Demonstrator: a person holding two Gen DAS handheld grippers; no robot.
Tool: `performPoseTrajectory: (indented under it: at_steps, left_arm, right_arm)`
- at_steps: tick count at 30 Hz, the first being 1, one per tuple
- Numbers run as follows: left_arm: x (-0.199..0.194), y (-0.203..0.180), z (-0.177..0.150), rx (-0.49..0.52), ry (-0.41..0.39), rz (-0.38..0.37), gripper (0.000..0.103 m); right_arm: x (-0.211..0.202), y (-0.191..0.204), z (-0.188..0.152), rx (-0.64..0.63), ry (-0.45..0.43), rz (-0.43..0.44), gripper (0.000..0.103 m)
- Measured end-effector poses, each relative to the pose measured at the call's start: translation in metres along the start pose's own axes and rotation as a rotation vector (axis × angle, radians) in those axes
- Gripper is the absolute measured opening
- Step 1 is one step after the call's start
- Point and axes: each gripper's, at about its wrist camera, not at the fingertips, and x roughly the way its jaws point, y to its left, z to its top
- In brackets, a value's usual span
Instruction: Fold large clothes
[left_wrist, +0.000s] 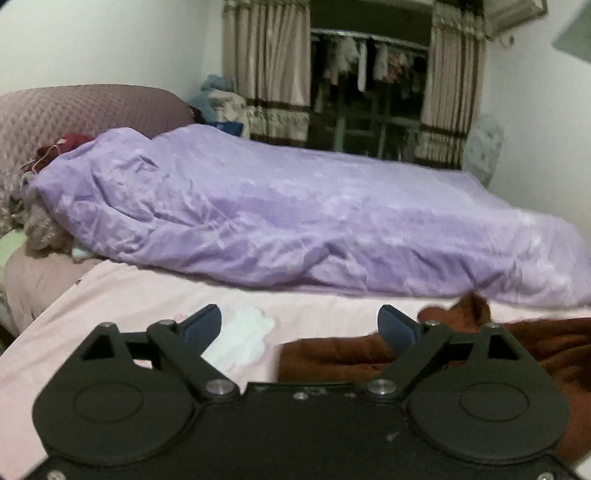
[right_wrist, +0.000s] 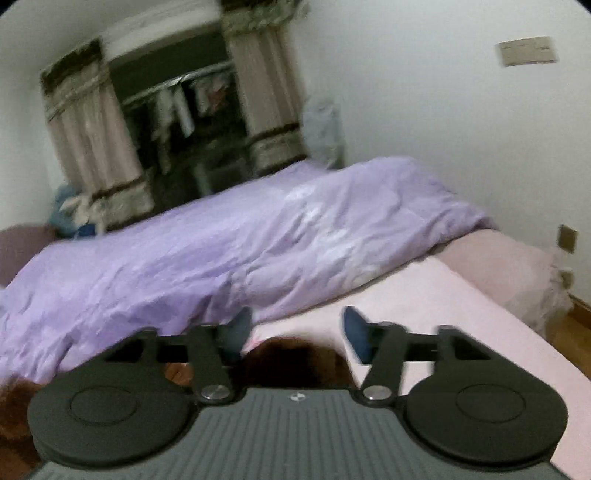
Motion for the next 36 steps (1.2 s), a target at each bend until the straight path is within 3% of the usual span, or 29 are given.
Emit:
performPoseTrajectory:
  at_steps: [2, 3, 7, 10, 11, 12, 13, 14, 15, 16, 17, 19, 22, 25, 27, 29, 34, 36]
  left_arm:
    - [0.008, -0.002, -0.011, 0.027, 0.035, 0.014, 0.092]
    - [0.012, 0.0, -0.019, 0.033, 0.063, 0.011, 0.093]
    - [0.038, 0.005, -0.05, 0.041, 0.16, -0.006, 0.093]
    - [0.063, 0.006, -0.069, 0.041, 0.251, -0.063, 0.092]
    - [0.07, 0.006, -0.077, 0.052, 0.277, -0.09, 0.086]
    - [0.081, 0.006, -0.082, 0.058, 0.307, -0.089, 0.063]
    - [0.087, 0.005, -0.088, 0.055, 0.331, -0.082, 0.052]
    - [0.095, 0.007, -0.092, 0.045, 0.346, -0.094, 0.03]
    - [0.098, 0.009, -0.096, 0.016, 0.344, -0.123, 0.016]
    - [0.097, 0.01, -0.096, -0.011, 0.321, -0.124, 0.013]
    - [0.092, 0.009, -0.094, -0.019, 0.281, -0.108, 0.01]
    - [0.067, 0.0, -0.082, 0.021, 0.131, -0.04, 0.01]
    - [0.032, -0.026, -0.061, 0.146, -0.072, -0.024, 0.008]
    - [0.021, -0.041, -0.046, 0.212, -0.225, -0.015, 0.008]
    - [0.042, -0.043, -0.038, 0.205, -0.201, 0.011, 0.008]
    - [0.073, -0.037, -0.039, 0.159, -0.139, 0.01, 0.008]
    - [0.175, -0.023, -0.095, 0.07, 0.162, 0.003, 0.01]
    - [0.177, -0.024, -0.111, 0.076, 0.116, 0.013, 0.012]
  right_arm:
    - [0.0, -0.002, -0.014, -0.043, -0.035, -0.055, 0.095]
    - [0.004, -0.003, -0.017, -0.059, -0.02, -0.072, 0.095]
    - [0.025, -0.008, -0.038, -0.137, 0.126, -0.038, 0.095]
    - [0.043, -0.013, -0.057, -0.155, 0.237, -0.017, 0.095]
    - [0.051, -0.013, -0.064, -0.163, 0.28, -0.011, 0.095]
    - [0.063, -0.014, -0.072, -0.179, 0.333, -0.001, 0.095]
    - [0.071, -0.013, -0.079, -0.198, 0.371, 0.01, 0.093]
    - [0.074, -0.012, -0.081, -0.207, 0.395, 0.032, 0.072]
    - [0.075, -0.014, -0.084, -0.176, 0.4, 0.075, 0.034]
    - [0.07, -0.014, -0.083, -0.141, 0.389, 0.085, 0.017]
    - [0.062, -0.014, -0.078, -0.115, 0.348, 0.068, 0.011]
    - [0.038, -0.008, -0.065, -0.134, 0.218, 0.057, 0.009]
    - [0.008, 0.007, -0.045, -0.173, 0.058, 0.054, 0.008]
    - [-0.002, 0.013, -0.029, -0.127, -0.055, 0.042, 0.007]
    - [0.013, 0.013, -0.025, -0.098, -0.058, 0.024, 0.007]
    - [0.043, 0.014, -0.034, -0.091, -0.002, -0.002, 0.007]
    - [0.122, 0.011, -0.102, -0.14, 0.248, -0.083, 0.008]
    - [0.12, 0.01, -0.112, -0.133, 0.25, -0.093, 0.008]
